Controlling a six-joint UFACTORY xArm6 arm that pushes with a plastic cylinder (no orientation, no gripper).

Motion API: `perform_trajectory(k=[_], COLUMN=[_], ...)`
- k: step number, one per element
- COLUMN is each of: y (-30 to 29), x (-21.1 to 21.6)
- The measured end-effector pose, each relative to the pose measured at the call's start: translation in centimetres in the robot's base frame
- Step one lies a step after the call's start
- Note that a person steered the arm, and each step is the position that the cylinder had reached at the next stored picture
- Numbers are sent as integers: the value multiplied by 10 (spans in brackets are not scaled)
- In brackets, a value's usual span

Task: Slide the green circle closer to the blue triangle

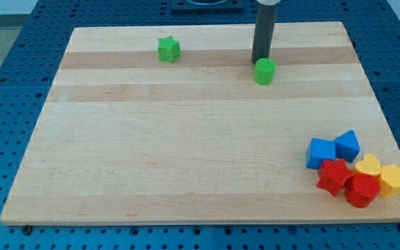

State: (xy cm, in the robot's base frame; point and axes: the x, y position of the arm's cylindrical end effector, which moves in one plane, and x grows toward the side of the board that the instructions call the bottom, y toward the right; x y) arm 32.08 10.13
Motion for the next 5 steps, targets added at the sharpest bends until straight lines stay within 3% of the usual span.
perform_trajectory(k=[2, 5], y=[-44, 18], x=[17, 35])
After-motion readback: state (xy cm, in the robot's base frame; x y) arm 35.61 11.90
